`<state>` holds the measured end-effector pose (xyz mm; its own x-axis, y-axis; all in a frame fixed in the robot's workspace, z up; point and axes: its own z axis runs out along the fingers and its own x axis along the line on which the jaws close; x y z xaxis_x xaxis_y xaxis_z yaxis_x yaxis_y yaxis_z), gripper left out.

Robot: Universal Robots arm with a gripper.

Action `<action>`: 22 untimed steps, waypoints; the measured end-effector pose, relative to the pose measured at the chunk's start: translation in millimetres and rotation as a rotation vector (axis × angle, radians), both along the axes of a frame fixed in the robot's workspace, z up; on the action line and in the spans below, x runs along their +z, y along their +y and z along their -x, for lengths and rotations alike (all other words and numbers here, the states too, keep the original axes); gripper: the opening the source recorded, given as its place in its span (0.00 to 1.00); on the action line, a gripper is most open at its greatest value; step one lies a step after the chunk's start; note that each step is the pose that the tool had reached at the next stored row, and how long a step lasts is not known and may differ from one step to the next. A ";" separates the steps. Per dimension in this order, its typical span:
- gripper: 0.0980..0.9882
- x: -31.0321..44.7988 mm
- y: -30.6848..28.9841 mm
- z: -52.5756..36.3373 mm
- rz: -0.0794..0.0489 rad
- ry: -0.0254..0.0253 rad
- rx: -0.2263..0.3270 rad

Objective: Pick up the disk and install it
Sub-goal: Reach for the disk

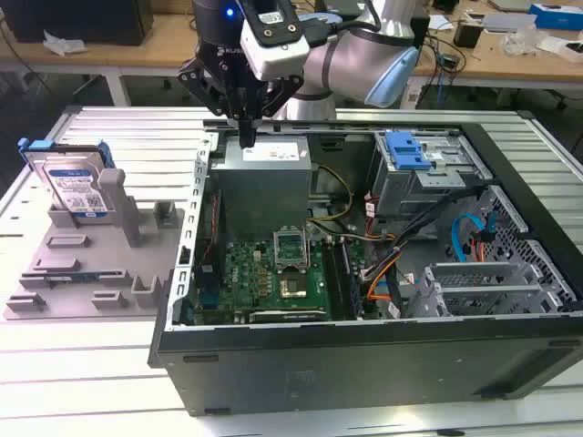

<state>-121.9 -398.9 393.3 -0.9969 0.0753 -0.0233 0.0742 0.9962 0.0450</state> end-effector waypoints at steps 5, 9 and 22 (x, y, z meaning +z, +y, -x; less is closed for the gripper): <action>0.01 0.0 0.0 0.0 0.000 0.0000 0.000; 0.01 0.0 0.0 0.0 0.000 0.0000 0.000; 0.01 -0.3 24.8 52.0 0.000 0.0000 0.000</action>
